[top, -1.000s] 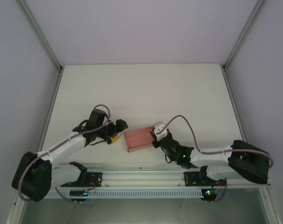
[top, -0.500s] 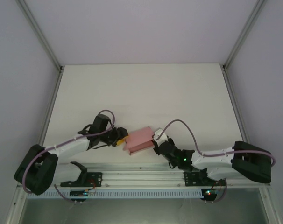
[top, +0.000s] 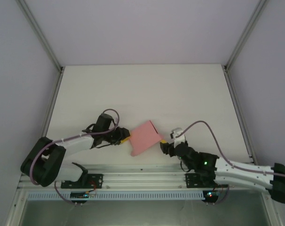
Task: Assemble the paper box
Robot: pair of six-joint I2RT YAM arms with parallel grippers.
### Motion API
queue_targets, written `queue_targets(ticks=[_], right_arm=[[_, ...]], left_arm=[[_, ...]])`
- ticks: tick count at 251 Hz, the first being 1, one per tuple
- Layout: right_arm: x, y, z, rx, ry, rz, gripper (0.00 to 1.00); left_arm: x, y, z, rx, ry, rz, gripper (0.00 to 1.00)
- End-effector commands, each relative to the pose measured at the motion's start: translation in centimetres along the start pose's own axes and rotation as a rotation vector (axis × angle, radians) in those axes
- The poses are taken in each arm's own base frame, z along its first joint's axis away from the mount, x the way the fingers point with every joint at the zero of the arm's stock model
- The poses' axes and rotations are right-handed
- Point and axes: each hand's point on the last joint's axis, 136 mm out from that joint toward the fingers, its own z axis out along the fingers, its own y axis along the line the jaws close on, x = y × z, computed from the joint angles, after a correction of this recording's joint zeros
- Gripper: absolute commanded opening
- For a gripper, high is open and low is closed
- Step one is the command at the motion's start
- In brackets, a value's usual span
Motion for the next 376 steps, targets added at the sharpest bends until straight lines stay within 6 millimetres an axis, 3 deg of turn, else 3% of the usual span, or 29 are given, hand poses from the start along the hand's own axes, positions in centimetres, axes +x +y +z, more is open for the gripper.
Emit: queue_targets(ticks=[1, 39, 108, 185, 216, 279, 336, 376], right_arm=[[2.7, -1.4, -0.9, -0.01, 0.121, 0.071, 0.76], [1.6, -1.4, -0.8, -0.069, 0.15, 0.217, 0.82], [-0.1, -0.8, 2.5, -0.173, 0.333, 0.471, 0.89], [-0.9, 2.3, 4.5, -0.36, 0.529, 0.607, 0.92], [-0.2, 2.8, 5.4, -0.395, 0.585, 0.653, 0.91], [0.4, 4.1, 7.5, -0.495, 0.643, 0.711, 0.83], [-1.0, 5.0, 8.3, -0.575, 0.589, 0.731, 0.73], [-1.5, 5.0, 8.0, -0.579, 0.575, 0.73, 0.5]], left_arm=[[-0.2, 3.0, 0.4, -0.118, -0.01, 0.015, 0.3], [-0.9, 2.6, 0.6, -0.125, -0.012, 0.071, 0.29], [-1.8, 2.3, 1.4, -0.07, -0.012, 0.093, 0.23], [-2.6, 2.4, 1.6, -0.001, -0.043, 0.073, 0.18], [-2.5, 2.8, 1.3, 0.002, -0.055, 0.07, 0.16], [-2.4, 3.2, 1.3, 0.021, -0.069, 0.066, 0.13], [-2.4, 3.3, 1.4, 0.03, -0.071, 0.066, 0.13], [-2.8, 2.4, 1.2, 0.053, -0.084, 0.091, 0.16]])
